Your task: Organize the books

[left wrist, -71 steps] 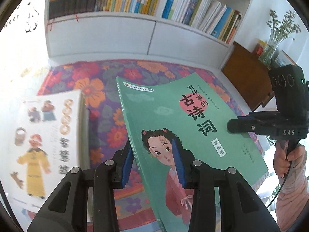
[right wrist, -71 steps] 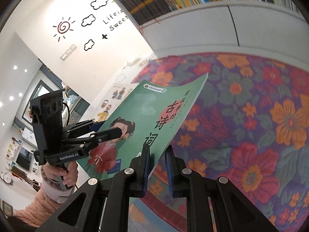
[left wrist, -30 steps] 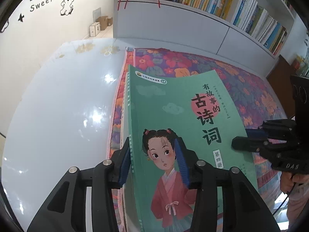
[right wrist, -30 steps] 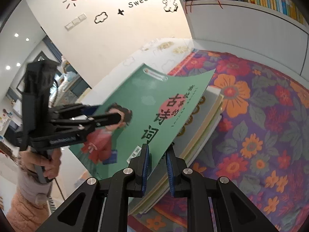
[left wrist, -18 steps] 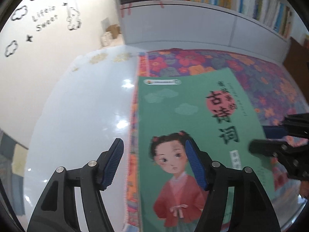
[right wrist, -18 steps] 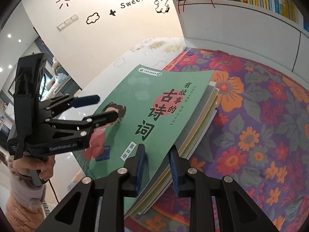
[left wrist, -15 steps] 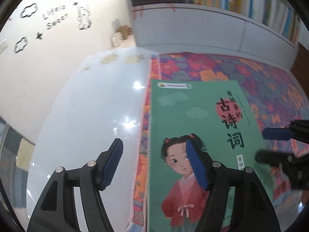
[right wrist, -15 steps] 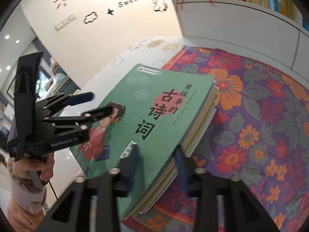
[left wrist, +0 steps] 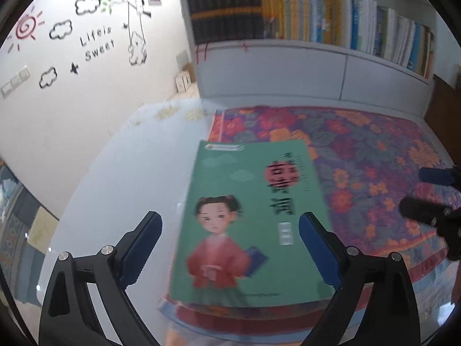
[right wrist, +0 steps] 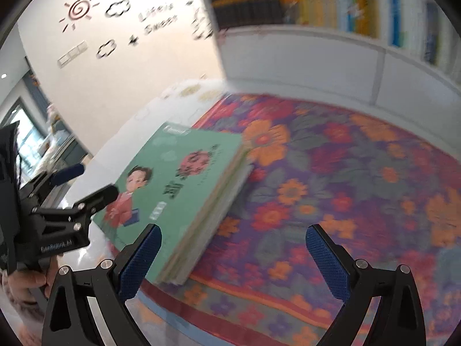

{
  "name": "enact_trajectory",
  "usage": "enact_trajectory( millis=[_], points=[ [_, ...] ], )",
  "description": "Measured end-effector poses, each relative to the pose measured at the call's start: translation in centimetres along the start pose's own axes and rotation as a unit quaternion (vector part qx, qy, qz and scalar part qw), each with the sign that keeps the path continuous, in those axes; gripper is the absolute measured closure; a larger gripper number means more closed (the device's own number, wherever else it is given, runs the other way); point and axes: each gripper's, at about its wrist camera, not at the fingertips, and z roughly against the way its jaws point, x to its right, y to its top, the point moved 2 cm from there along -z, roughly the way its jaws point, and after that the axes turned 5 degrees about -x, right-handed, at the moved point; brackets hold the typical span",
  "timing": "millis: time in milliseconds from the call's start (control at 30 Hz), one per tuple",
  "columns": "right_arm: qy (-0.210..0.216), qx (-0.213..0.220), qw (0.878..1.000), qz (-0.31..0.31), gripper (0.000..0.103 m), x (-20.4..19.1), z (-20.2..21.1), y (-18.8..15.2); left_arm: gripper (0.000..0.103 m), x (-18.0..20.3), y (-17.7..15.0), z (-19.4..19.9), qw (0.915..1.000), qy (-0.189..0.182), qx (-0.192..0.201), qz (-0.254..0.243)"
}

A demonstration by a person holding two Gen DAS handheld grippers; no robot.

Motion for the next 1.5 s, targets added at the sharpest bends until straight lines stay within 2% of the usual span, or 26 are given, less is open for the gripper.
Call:
enact_trajectory(
  millis=[67, 167, 267, 400, 600, 667, 767, 833, 1000, 1167, 1500],
  points=[
    [-0.019, 0.03, 0.999, -0.021, 0.003, 1.0, 1.9, -1.3, 0.003, 1.8, -0.5, 0.8, 0.9999, -0.006, 0.015, 0.0],
    [-0.01, 0.042, 0.998, -0.039, 0.003, 1.9, 4.1, -3.6, 0.001, 4.3, -1.3, 1.4, 0.9993, -0.032, 0.019, -0.004],
    [-0.057, 0.047, 0.997, -0.036, 0.003, 2.2, 5.7, -5.3, 0.001, 6.3, -1.9, 1.8, 0.9983, -0.055, 0.019, -0.002],
    [-0.101, 0.053, 0.993, -0.026, 0.003, 2.3, 7.6, -7.0, 0.001, 8.6, -3.0, 2.0, 0.9963, -0.086, 0.007, -0.003],
    [-0.102, 0.082, 0.988, -0.081, 0.0, 3.7, 9.6, -9.3, 0.001, 10.6, -5.7, 2.0, 0.9899, -0.137, -0.025, 0.023],
    [-0.125, 0.074, 0.987, -0.071, 0.0, 3.5, 9.3, -9.7, 0.001, 11.1, -6.0, 2.0, 0.9899, -0.138, -0.026, 0.017],
    [-0.187, 0.065, 0.979, -0.042, 0.0, 3.0, 8.8, -10.2, 0.001, 11.2, -6.0, 2.2, 0.9935, -0.112, -0.019, 0.009],
    [-0.216, 0.058, 0.974, -0.029, 0.0, 2.8, 8.3, -10.5, 0.001, 11.3, -6.0, 2.4, 0.993, -0.116, -0.018, 0.01],
    [-0.213, 0.048, 0.975, -0.03, 0.0, 3.2, 7.4, -10.7, 0.001, 11.3, -6.1, 2.7, 0.9954, -0.095, -0.009, -0.001],
    [-0.192, 0.049, 0.979, -0.045, 0.0, 3.4, 7.2, -10.9, 0.001, 10.7, -6.2, 2.6, 0.9945, -0.103, -0.015, 0.004],
    [-0.178, 0.052, 0.981, -0.05, 0.0, 3.3, 7.4, -10.8, 0.001, 10.9, -6.3, 2.6, 0.9946, -0.103, -0.014, -0.003]
  ],
)
